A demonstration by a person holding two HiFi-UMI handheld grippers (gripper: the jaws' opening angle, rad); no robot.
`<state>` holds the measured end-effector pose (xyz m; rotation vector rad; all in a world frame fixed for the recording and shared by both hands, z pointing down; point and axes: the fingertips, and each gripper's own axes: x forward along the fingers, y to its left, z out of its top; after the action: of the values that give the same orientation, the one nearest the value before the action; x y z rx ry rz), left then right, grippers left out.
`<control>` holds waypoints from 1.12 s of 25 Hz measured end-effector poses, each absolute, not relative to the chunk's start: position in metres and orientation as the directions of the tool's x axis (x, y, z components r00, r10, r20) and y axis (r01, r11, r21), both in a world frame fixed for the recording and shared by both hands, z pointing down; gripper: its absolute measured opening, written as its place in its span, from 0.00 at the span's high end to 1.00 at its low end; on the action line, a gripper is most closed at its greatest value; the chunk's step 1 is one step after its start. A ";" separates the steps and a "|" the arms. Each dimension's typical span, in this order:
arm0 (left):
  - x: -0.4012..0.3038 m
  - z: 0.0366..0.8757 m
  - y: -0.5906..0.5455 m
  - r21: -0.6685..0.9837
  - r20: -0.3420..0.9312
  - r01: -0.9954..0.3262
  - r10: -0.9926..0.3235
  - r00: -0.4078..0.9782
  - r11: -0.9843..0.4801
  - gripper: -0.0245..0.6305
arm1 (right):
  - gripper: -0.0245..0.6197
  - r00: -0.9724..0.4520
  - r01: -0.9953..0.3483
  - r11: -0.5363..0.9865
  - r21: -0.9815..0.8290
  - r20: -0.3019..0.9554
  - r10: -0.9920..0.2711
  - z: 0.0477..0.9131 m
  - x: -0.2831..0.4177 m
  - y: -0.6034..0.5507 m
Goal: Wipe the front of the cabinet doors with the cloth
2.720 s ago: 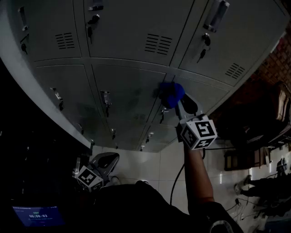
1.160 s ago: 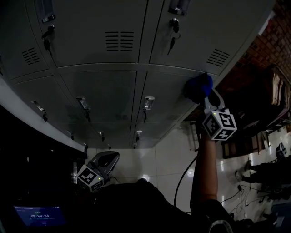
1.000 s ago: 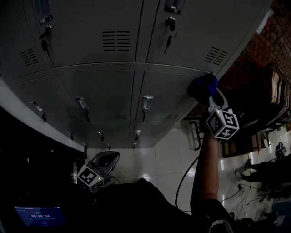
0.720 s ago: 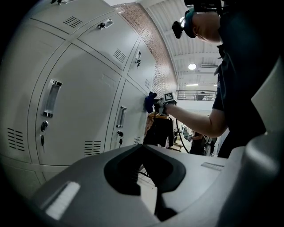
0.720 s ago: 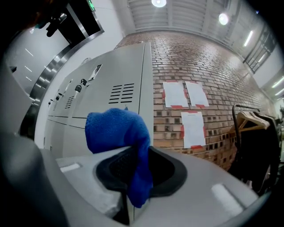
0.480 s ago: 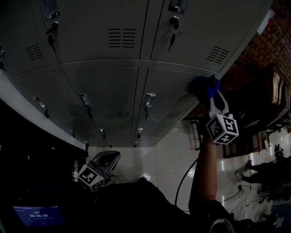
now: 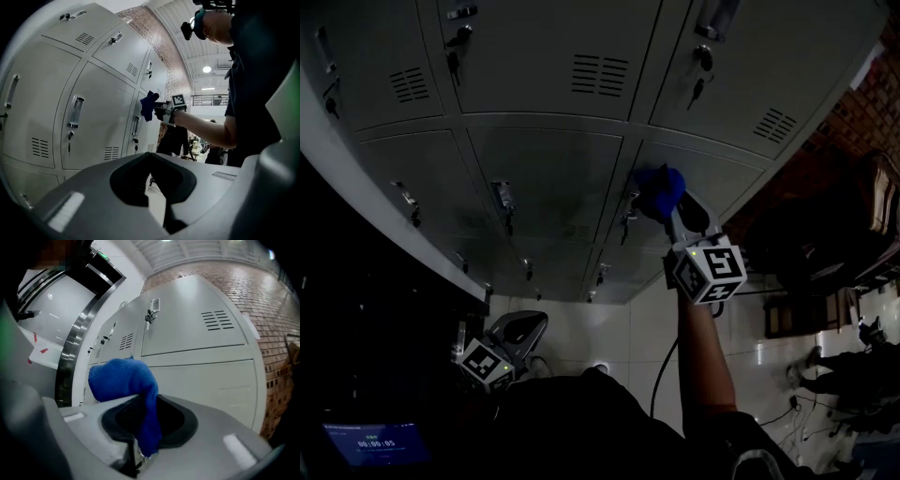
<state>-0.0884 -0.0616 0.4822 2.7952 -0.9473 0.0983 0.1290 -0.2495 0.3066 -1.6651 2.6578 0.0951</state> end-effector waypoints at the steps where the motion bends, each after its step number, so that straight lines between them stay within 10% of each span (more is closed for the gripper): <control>1: -0.092 0.481 -0.060 0.163 0.124 -0.613 -0.600 0.790 -0.773 0.96 | 0.85 -0.450 -0.892 0.448 0.050 -0.031 -0.892 0.308 0.120 -0.253; 28: -0.089 0.492 -0.058 0.176 0.132 -0.600 -0.586 0.800 -0.780 0.96 | 0.85 -0.273 -0.961 0.274 0.038 0.025 -0.962 0.336 0.214 -0.277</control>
<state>-0.0891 -0.0579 0.4917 2.7786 -0.9268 0.1029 0.2143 -0.2765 0.3356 -1.9194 2.5413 0.0248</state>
